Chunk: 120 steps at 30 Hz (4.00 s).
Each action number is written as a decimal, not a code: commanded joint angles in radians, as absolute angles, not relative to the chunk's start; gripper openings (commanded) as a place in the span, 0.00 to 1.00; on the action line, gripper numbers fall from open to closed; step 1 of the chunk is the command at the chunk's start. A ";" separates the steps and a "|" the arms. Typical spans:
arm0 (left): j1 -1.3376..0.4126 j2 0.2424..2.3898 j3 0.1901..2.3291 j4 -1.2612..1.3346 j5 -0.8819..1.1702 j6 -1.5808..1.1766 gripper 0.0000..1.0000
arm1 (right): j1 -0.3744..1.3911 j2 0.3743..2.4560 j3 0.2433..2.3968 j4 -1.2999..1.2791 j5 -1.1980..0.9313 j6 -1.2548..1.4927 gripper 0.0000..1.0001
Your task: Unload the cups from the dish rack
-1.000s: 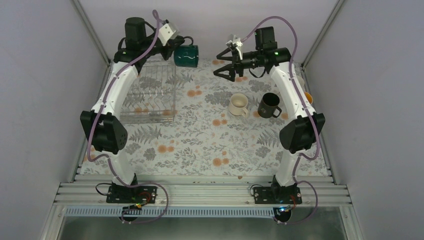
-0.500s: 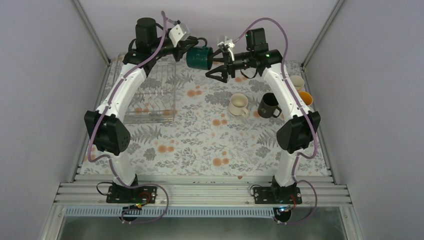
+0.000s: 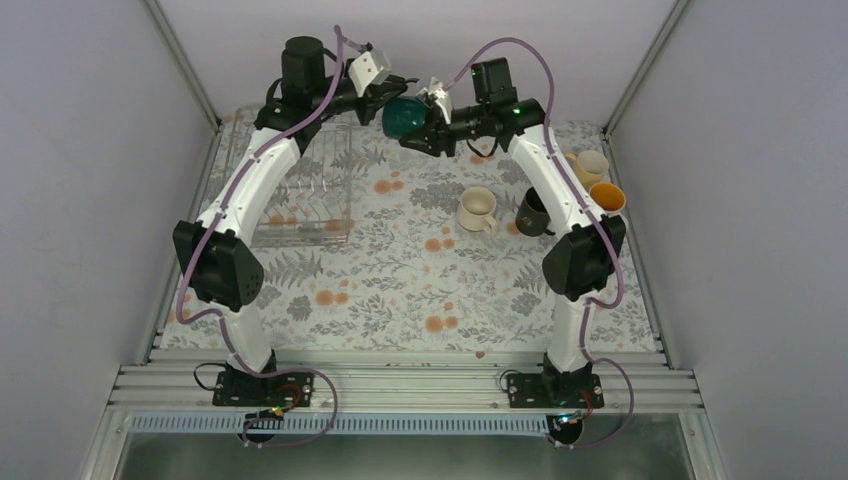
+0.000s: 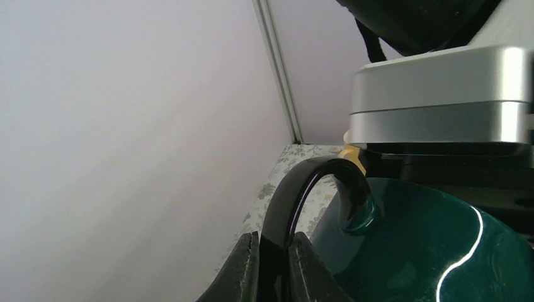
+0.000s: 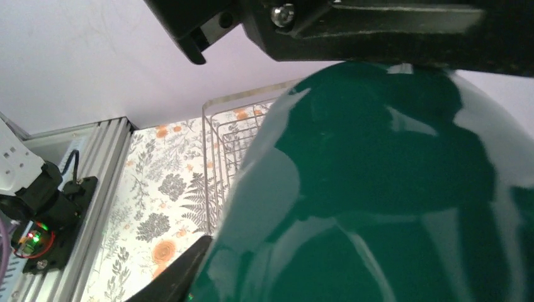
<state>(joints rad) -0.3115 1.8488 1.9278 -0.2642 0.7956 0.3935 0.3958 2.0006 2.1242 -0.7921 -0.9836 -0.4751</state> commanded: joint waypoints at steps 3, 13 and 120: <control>-0.322 1.865 1.980 -0.228 0.838 0.403 0.10 | 0.411 1.966 2.129 -0.763 -0.926 -0.479 0.18; -0.318 1.855 1.925 -0.296 0.820 0.488 0.79 | 0.413 1.844 2.026 -0.738 -0.839 -0.477 0.03; 0.227 0.897 0.437 0.066 0.255 0.163 1.00 | 0.425 0.393 0.265 0.136 0.478 -0.202 1.00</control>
